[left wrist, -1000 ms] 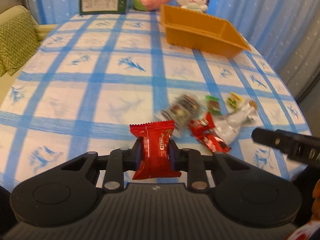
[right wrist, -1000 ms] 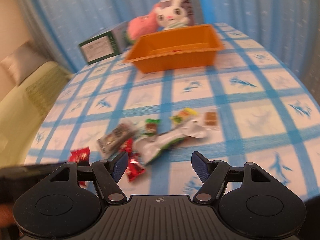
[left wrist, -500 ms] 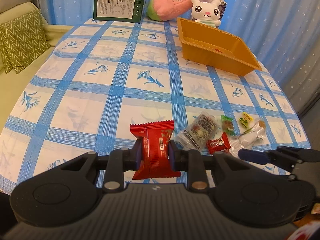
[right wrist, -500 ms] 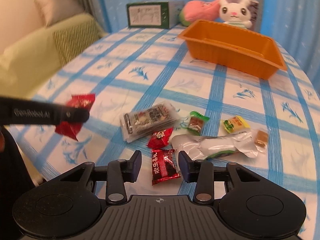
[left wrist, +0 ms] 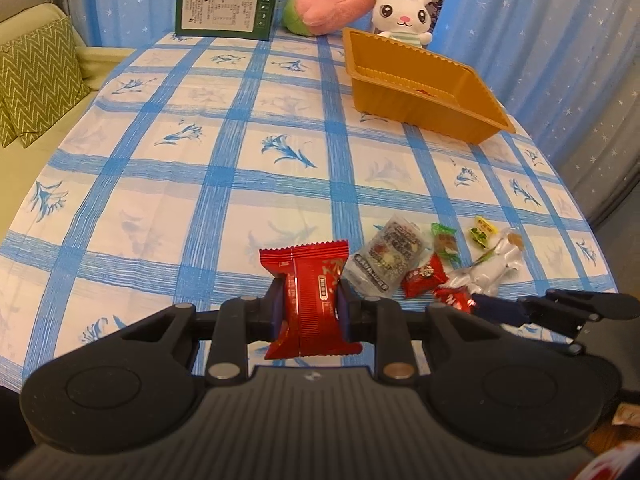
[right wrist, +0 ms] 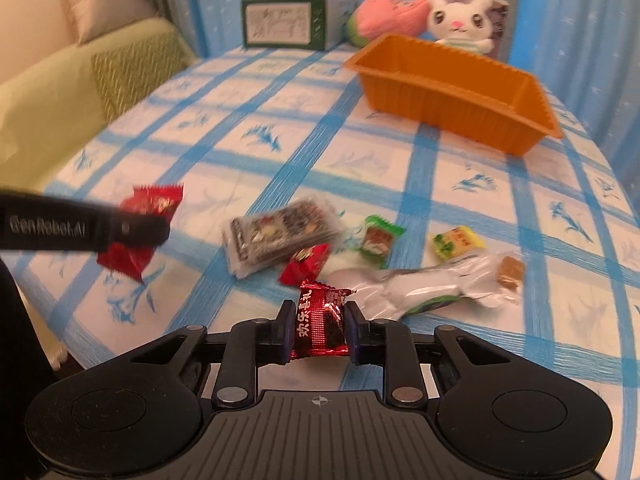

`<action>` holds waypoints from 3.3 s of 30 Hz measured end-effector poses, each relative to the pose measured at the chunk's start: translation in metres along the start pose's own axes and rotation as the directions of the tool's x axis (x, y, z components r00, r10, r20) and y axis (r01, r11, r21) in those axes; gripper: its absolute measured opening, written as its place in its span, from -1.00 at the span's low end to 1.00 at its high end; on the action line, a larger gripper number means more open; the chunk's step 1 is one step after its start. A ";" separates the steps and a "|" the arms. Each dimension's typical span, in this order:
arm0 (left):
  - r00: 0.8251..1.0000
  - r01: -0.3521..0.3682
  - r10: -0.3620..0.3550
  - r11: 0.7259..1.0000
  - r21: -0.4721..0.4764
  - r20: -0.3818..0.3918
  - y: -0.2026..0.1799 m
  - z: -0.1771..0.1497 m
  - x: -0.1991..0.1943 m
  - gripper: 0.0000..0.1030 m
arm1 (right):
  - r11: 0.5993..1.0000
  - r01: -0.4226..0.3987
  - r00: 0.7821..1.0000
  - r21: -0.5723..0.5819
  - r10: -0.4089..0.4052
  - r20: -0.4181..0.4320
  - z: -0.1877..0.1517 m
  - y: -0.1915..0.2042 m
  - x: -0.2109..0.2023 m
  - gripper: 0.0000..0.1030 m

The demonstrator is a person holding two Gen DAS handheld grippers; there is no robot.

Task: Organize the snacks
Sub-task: 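Carry both red snacks into the orange tray and open both tools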

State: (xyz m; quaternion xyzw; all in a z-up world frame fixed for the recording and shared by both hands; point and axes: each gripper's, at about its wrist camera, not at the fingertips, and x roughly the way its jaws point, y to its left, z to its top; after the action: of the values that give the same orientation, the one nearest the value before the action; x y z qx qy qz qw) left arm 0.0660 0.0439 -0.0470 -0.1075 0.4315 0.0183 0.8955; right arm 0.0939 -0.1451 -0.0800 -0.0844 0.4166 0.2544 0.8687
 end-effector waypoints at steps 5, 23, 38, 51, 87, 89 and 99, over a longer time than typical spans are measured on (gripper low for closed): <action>1.000 0.011 -0.012 1.000 0.022 0.012 -0.010 0.002 -0.008 -0.54 | 0.996 0.011 0.999 0.091 -0.015 0.047 0.005 -0.013 -0.022 -0.50; 0.998 0.041 -0.045 0.996 0.083 0.040 -0.039 0.008 -0.031 -0.54 | 0.970 0.064 0.991 0.235 -0.089 0.095 0.004 -0.040 -0.070 -0.50; 0.997 0.049 -0.054 0.993 0.106 0.049 -0.048 0.014 -0.035 -0.54 | 0.967 0.073 0.988 0.246 -0.104 0.114 0.010 -0.047 -0.077 -0.50; 0.995 0.068 -0.077 0.987 0.143 0.058 -0.060 0.040 -0.018 -0.54 | 0.957 0.109 0.981 0.269 -0.148 0.129 0.029 -0.074 -0.077 -0.50; 0.986 0.137 -0.150 0.977 0.162 0.068 -0.096 0.228 0.116 -0.54 | 0.948 0.101 0.980 0.301 -0.147 0.133 0.201 -0.186 0.030 -0.50; 0.987 0.133 -0.145 0.977 0.164 0.065 -0.095 0.236 0.126 -0.54 | 0.944 0.099 0.982 0.313 -0.144 0.123 0.205 -0.191 0.038 -0.50; 0.989 0.141 -0.148 0.977 0.157 0.029 -0.092 0.256 0.167 -0.54 | 0.929 0.103 0.983 0.356 -0.148 0.104 0.219 -0.207 0.064 -0.50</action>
State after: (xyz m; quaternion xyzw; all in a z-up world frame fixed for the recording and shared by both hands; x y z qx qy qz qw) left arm 0.3796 -0.0030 -0.0055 -0.0686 0.4046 -0.0781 0.9085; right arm 0.3827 -0.2195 -0.0027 0.0610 0.3920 0.1252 0.9094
